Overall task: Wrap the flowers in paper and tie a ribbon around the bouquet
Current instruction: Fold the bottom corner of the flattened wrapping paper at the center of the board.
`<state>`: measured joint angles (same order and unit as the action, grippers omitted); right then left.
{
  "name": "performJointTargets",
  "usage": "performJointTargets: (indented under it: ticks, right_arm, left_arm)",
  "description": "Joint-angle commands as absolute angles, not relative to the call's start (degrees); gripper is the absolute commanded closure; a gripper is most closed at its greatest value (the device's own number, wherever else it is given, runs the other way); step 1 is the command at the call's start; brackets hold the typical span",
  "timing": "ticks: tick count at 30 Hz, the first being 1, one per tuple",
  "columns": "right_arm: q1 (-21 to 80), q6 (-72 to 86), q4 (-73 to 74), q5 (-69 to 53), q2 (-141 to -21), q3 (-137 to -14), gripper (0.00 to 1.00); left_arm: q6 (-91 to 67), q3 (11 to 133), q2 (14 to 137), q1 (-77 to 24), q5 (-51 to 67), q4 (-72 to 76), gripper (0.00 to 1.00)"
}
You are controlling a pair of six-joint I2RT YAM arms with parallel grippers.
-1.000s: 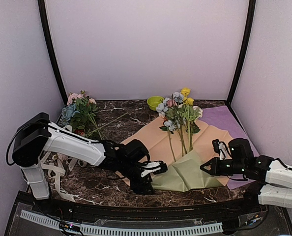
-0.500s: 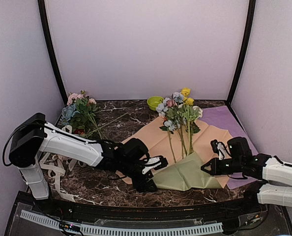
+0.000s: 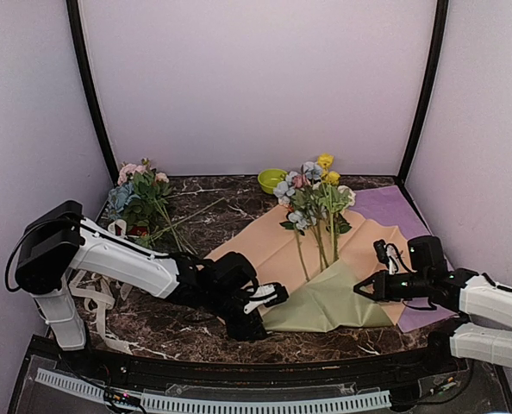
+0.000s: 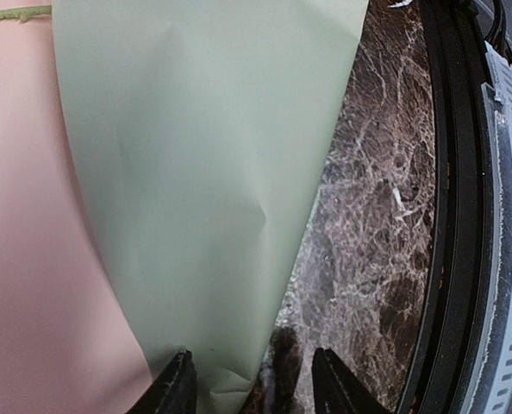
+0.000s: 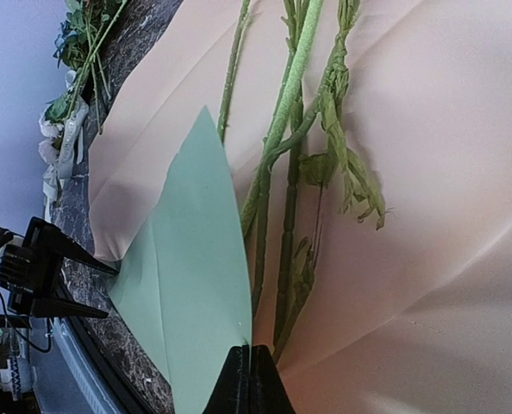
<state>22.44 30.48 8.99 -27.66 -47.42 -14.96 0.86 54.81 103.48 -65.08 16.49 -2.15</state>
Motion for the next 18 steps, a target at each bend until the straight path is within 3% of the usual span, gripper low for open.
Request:
performJointTargets:
  ticks: [1,7,12,18]
  right_arm:
    - [20.9,29.7,5.9,-31.1,-48.0,-13.8,1.0]
    - [20.6,29.4,5.4,-32.7,-50.0,-14.0,1.0]
    - [20.5,29.1,4.7,-34.2,-52.2,-14.1,1.0]
    - [20.5,28.1,3.1,-36.6,-55.3,-15.9,1.0]
  left_arm:
    - [2.1,54.1,101.5,-66.0,15.4,-2.6,0.53]
    - [4.5,52.5,97.4,-67.4,5.3,-5.4,0.51]
    - [7.9,47.5,91.5,-69.1,-3.0,-4.3,0.4]
    - [11.2,41.0,84.3,-69.0,-4.9,0.6,0.35]
